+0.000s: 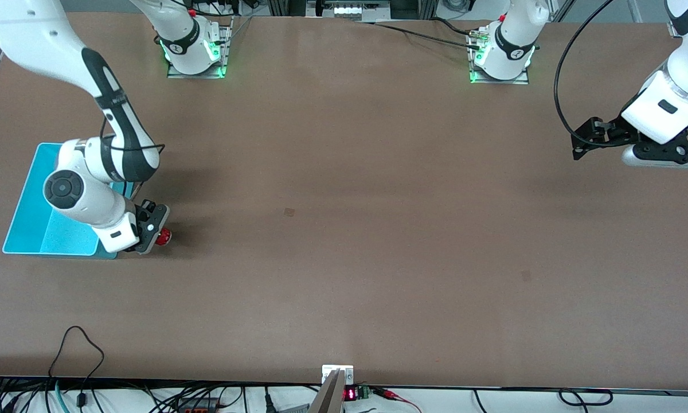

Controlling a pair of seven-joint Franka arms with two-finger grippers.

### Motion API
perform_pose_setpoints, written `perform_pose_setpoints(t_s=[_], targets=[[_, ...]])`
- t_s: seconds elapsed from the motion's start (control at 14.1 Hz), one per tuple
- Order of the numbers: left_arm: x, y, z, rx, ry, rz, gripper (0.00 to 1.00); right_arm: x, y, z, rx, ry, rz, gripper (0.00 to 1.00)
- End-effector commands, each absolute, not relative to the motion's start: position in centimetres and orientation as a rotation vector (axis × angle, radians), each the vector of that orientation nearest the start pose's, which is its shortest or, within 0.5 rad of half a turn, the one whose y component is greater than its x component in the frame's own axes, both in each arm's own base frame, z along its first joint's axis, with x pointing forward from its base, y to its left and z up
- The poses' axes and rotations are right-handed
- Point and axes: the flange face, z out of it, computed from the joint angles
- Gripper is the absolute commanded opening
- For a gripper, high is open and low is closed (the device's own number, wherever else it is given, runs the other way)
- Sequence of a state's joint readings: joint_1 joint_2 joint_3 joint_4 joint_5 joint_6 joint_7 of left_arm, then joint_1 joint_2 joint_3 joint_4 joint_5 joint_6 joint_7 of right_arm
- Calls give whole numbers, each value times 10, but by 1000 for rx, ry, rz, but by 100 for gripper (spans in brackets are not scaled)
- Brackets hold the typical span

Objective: Wind red beetle toy and store in blue box
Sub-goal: 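Lift the car with the right gripper and lower it into the box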

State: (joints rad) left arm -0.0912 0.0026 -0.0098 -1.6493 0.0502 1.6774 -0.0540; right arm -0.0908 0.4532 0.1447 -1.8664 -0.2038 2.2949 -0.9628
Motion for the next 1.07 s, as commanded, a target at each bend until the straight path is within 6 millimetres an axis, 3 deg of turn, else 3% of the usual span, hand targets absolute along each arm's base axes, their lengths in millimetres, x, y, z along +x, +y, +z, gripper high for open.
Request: perform_pose_setpoints(t_s=[0.0, 0.07, 0.21, 0.5, 0.64, 0.85, 1.0], targets=[[566, -52, 599, -3086, 86, -59, 100, 620, 21, 346, -2869, -1547, 80, 0], [566, -54, 599, -3086, 90, -56, 100, 618, 13, 361, -2913, -1492, 56, 0], [566, -50, 599, -3086, 81, -56, 100, 613, -28, 385, -3034, -1307, 37, 0], [567, -53, 598, -3086, 88, -54, 100, 602, -99, 401, -3220, -850, 25, 0], [566, -53, 599, -3086, 88, -54, 100, 593, -123, 383, -3312, -433, 58, 0], [566, -53, 599, -3086, 88, -54, 100, 582, -151, 361, -3334, -141, 114, 0], [566, -53, 598, -3086, 88, -47, 100, 571, -171, 334, -3327, -19, 164, 0]])
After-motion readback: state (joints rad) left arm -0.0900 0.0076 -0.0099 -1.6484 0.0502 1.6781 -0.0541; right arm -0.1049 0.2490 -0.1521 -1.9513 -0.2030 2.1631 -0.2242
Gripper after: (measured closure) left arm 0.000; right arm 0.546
